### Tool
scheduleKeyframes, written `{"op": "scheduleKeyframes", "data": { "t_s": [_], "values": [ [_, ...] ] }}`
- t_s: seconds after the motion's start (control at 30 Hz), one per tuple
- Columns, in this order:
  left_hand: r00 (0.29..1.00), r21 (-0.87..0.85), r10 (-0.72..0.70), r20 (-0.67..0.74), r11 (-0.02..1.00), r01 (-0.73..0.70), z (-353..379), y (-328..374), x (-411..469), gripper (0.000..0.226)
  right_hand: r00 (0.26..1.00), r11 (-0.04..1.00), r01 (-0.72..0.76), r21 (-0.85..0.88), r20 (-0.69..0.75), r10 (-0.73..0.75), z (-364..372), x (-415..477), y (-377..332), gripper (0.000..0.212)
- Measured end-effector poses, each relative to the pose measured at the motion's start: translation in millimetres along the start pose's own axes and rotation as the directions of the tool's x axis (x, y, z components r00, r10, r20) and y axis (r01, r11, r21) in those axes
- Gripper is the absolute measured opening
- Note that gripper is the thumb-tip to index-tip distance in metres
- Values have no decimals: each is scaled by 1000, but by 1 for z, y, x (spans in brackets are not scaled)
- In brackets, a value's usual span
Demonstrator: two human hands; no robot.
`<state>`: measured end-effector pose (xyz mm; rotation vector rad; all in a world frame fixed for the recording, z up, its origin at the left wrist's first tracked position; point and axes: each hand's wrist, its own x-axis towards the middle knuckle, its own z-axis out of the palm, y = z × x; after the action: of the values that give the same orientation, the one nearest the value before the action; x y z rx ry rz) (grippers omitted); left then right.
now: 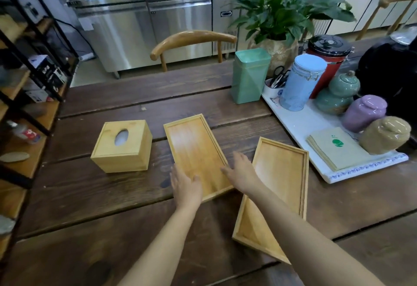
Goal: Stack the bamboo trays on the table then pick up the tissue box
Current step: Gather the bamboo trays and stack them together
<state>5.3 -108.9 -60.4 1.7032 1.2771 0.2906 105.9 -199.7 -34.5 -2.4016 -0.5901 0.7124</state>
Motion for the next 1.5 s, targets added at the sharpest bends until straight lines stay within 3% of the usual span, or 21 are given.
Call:
{"op": "scheduleKeyframes", "data": {
  "t_s": [0.1, 0.2, 0.33, 0.43, 0.5, 0.6, 0.7, 0.77, 0.87, 0.93, 1.23, 1.5],
  "values": [
    [969, -207, -212, 128, 950, 235, 2, -1, 2, 64, 981, 969, -184, 166, 92, 170, 24, 14, -5, 72],
    [935, -335, -291, 203, 876, 346, -4, 9, 5, 55, 973, 937, -228, 265, 107, 207, 38, 25, -2, 79],
    [902, -352, -394, 179, 830, 432, -24, 18, 19, 43, 945, 883, -325, 340, 141, 294, 25, 21, -21, 80],
    [898, -340, -393, 198, 832, 439, -38, 14, 23, 36, 936, 840, -349, 416, 193, 294, 16, 22, -25, 61],
    [913, -261, -353, 204, 880, 398, -44, 13, 19, 32, 960, 906, -272, 324, 154, 233, 11, 15, -31, 45],
    [953, -171, -236, 192, 948, 269, -51, 17, 13, 36, 991, 989, -124, 76, 56, 120, -1, 9, -35, 36],
    [973, -143, -120, 195, 978, 149, -53, 22, 3, 34, 999, 999, -33, 13, 40, 32, -21, 0, -26, 37],
    [977, -143, -15, 212, 989, 47, -51, 29, -5, 27, 997, 1000, -18, -9, -75, 17, -33, -12, -15, 37],
    [939, -184, 88, 333, 983, -27, -42, 47, -20, 23, 958, 998, -36, 53, -282, 49, -44, -37, 8, 32],
    [888, -182, 142, 437, 981, -67, -34, 60, -31, 26, 934, 994, -54, 99, -346, 86, -49, -55, 26, 31],
    [750, -149, 216, 625, 976, -158, 12, 61, -80, 38, 860, 970, -228, 79, -452, 239, -59, -106, 86, 42],
    [744, -46, 137, 654, 989, -142, 35, 32, -82, 53, 845, 951, -308, 18, -455, 282, -41, -120, 107, 40]
  ]
}}
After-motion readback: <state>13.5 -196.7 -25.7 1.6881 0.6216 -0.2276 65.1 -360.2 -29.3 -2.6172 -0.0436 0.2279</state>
